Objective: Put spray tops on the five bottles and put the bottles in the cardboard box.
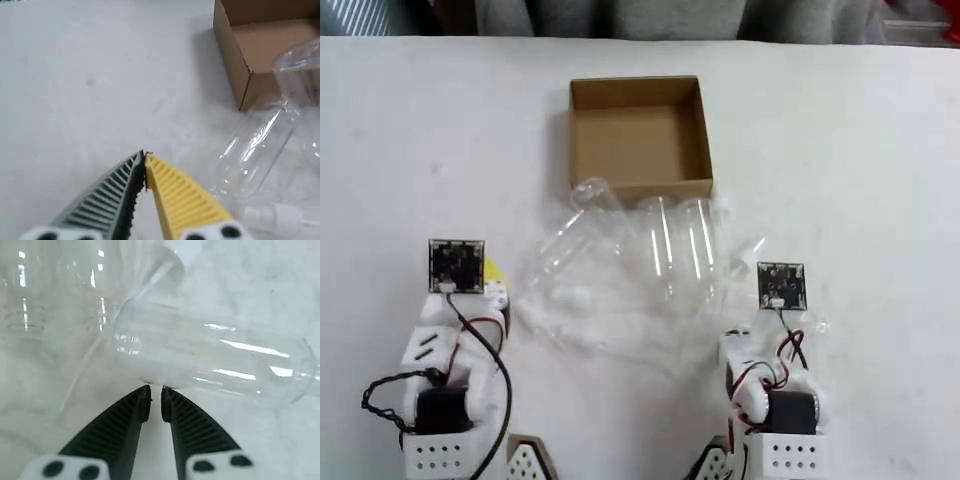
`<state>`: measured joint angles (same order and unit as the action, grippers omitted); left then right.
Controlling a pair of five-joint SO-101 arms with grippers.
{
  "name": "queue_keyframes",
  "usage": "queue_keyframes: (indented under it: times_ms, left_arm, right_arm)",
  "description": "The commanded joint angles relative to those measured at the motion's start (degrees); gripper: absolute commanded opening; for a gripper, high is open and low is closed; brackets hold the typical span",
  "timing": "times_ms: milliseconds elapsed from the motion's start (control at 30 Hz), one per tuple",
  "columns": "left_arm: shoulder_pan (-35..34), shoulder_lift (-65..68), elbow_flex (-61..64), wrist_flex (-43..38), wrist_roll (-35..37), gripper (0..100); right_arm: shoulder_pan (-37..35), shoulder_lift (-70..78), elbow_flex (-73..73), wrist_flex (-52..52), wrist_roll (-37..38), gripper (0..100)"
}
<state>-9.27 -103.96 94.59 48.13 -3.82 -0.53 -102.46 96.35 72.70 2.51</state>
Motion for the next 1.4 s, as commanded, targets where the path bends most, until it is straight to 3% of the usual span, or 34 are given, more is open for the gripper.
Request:
queue_keyframes:
  times_ms: [0,267,567,700,967,1200,1367]
  left_arm:
    - [0.7,-0.3,-10.0,5.4,-0.4,2]
    - [2.1,1.3,-23.2,14.9,-4.5,2]
    - [2.9,24.0,-39.8,19.8,-4.4,2]
    - [4.1,32.7,-42.8,19.2,-4.4,2]
    - [13.3,41.5,-42.9,15.9,-4.4,2]
    - [14.1,46.9,-42.9,11.9,-4.7,3]
    - [13.8,52.6,-42.9,7.6,-4.4,15]
  right_arm:
    - [0.5,-0.8,0.4,-0.6,0.7,2.5]
    - [0.5,-0.8,0.4,-0.5,0.7,2.5]
    - [0.5,-0.7,0.4,-0.5,0.7,2.5]
    - [0.5,-0.7,0.4,-0.5,0.7,2.5]
    - [0.5,-0.7,0.4,-0.5,0.7,2.3]
    - [0.5,-0.7,0.4,-0.4,0.7,2.1]
    - [0.5,-0.7,0.4,-0.2,0.7,2.1]
